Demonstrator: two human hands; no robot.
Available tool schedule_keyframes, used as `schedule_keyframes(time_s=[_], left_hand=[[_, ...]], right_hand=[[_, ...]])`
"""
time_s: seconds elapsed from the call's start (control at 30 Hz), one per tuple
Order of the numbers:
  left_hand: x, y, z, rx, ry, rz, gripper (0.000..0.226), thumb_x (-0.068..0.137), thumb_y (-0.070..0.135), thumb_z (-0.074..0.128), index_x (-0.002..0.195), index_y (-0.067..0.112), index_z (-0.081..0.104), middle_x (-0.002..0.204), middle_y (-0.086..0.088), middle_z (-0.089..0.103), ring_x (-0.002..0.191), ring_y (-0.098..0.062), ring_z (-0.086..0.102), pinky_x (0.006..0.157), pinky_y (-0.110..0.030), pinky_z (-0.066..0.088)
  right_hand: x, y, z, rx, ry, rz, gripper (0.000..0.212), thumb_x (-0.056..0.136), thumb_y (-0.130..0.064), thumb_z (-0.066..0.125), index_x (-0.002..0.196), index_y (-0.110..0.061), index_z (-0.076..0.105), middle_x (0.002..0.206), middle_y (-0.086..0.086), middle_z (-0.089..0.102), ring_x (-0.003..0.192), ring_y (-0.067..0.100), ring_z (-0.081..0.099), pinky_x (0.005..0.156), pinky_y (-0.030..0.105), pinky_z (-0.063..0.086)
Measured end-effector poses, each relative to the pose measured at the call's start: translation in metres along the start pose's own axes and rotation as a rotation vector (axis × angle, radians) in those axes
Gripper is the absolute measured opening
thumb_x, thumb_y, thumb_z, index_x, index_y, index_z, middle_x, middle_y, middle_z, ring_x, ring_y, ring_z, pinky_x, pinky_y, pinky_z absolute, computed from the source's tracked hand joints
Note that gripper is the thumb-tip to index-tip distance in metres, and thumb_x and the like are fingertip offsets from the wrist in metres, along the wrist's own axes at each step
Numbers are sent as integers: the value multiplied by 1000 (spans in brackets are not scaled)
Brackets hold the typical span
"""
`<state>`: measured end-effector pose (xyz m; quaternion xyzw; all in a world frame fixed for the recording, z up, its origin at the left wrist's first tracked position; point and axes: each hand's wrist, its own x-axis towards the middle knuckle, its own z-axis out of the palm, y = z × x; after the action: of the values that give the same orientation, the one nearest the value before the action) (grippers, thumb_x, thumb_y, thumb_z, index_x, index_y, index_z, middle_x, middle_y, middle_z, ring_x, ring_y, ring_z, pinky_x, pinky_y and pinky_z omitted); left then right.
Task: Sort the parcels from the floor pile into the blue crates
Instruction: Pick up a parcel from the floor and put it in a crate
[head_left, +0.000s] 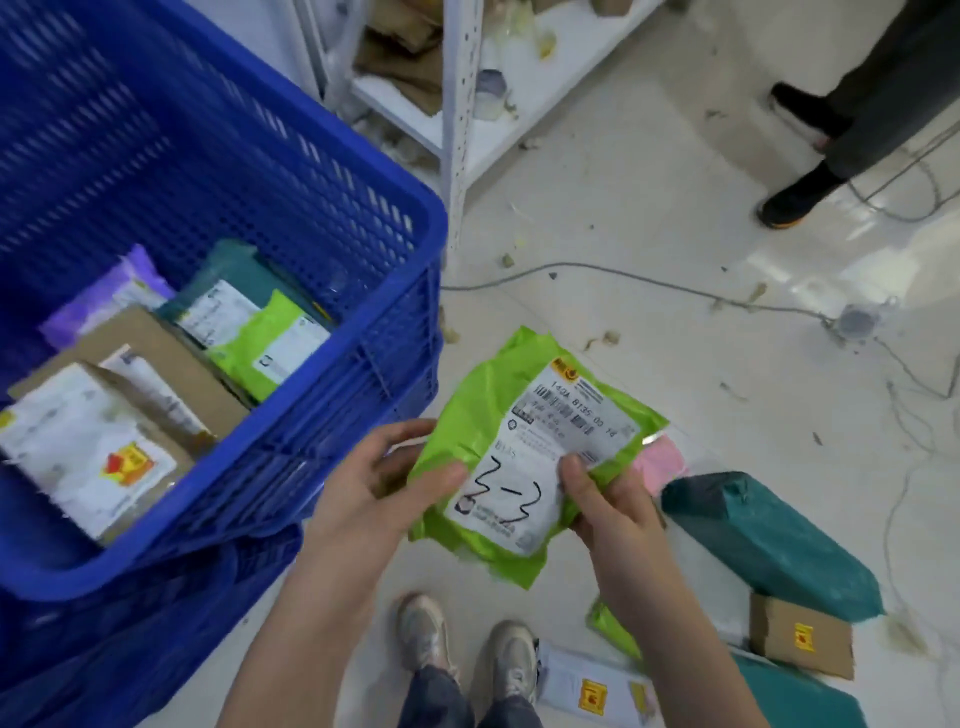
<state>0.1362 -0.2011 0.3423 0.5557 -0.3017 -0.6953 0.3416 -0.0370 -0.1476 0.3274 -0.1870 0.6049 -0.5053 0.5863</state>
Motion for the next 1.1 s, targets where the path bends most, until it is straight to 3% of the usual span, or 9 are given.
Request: schedule_keyframes(time_s=[0.17,0.37,0.5,0.57,0.67,0.77,0.87,0.97,1.1], left_hand=[[-16,65,-40,274,-18,114,35,59,29,84,90,31,67,85,10,75,75,-8,72,64,-23,58],[23,94,-70,228,252,289,28,71,20,77,92,27,59,83,20,73,71,2,69,58,-15,55],[81,117,-102,273,408,411,78,72,8,77,126,43,35,92,10,66,78,3,67,68,-15,55],[109,120,-121,349,432,338,103,71,2,76,144,41,15,94,6,65,84,-6,67,81,-29,56],[147,115,-140,565,470,112,112,71,0,75,149,34,3,111,0,63,103,-25,63,90,-42,51],[164,94,-145,904,484,-182,97,75,15,74,147,35,11,117,-12,61,104,-32,60,80,-35,48],[168,75,-138,1133,493,-319,74,78,23,72,136,25,27,106,-14,61,97,-34,60,68,-35,44],[168,59,-124,1362,551,-396,67,78,28,72,131,14,32,117,-15,50,111,-32,49,78,-37,47],[174,47,-121,1458,584,-486,60,80,33,72,123,7,39,129,-16,34,115,-28,44,77,-32,49]], right_hand=[[2,-46,67,-227,-309,-77,29,76,-28,59,101,-19,69,102,-8,74,95,5,69,70,10,52],[55,-70,142,-274,-295,-238,32,74,-24,68,103,-15,60,94,0,75,83,11,72,62,19,56],[127,-78,194,-478,-381,-280,18,84,-21,63,99,-28,58,103,-4,71,96,12,68,80,32,57],[166,-69,221,-626,-403,-202,16,89,-16,60,103,-23,56,109,0,68,102,18,65,90,42,53],[215,-52,261,-901,-517,58,25,91,-8,52,117,-9,53,121,13,60,113,28,57,99,45,47],[238,-31,273,-1234,-661,248,32,93,-9,45,123,-4,53,124,16,58,113,32,56,90,39,49],[245,-15,271,-1402,-732,401,31,95,-17,46,123,-6,55,120,17,60,104,35,62,81,51,56],[252,4,269,-1556,-800,352,30,94,-14,48,121,-4,57,120,16,61,105,31,61,84,42,54],[257,24,273,-1849,-719,172,44,92,-22,55,128,-1,44,125,14,56,111,27,57,72,29,39]])
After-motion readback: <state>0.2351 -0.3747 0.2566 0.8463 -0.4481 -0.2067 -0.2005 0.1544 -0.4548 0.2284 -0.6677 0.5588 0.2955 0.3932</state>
